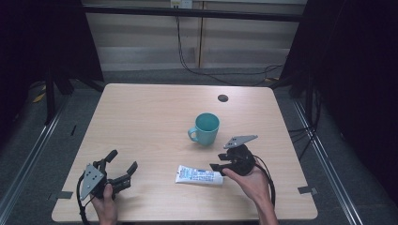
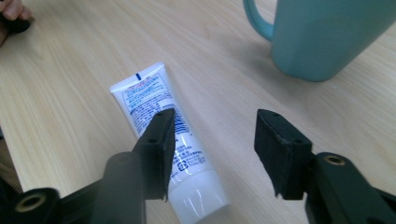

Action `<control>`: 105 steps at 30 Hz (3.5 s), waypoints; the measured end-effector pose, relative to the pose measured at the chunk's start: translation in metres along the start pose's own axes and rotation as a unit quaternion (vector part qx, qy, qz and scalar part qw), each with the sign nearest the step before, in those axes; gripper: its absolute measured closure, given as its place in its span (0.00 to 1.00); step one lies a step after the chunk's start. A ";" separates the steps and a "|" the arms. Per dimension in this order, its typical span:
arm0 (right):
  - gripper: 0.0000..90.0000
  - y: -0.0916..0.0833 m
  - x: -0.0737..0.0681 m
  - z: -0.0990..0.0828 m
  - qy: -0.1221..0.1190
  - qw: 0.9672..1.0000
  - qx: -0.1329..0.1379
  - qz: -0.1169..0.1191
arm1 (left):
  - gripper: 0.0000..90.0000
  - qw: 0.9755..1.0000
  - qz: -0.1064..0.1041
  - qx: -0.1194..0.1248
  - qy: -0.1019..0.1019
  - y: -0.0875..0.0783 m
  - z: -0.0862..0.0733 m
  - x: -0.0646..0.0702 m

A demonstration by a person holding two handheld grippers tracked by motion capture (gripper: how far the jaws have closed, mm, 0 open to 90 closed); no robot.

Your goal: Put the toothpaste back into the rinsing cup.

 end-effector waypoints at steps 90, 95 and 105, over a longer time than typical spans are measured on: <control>0.51 0.073 -0.029 -0.015 -0.072 0.976 -0.196 0.060 | 0.17 1.000 -0.001 0.001 -0.004 0.000 0.000 0.000; 0.58 0.072 -0.027 -0.015 -0.066 0.977 -0.193 0.060 | 0.17 1.000 -0.001 0.002 -0.003 0.000 0.000 0.000; 0.74 0.067 -0.027 -0.012 -0.045 0.980 -0.183 0.056 | 0.17 1.000 -0.001 0.002 -0.004 0.000 0.000 0.000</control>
Point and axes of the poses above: each handheld gripper's, and its own axes: y roughly forward along the jaws, z roughly out of its top, x roughly to its right, the point moved 5 cm from there along y, roughly forward along the jaws, and after that the axes turned 11 degrees about x, right-handed, at the moved point
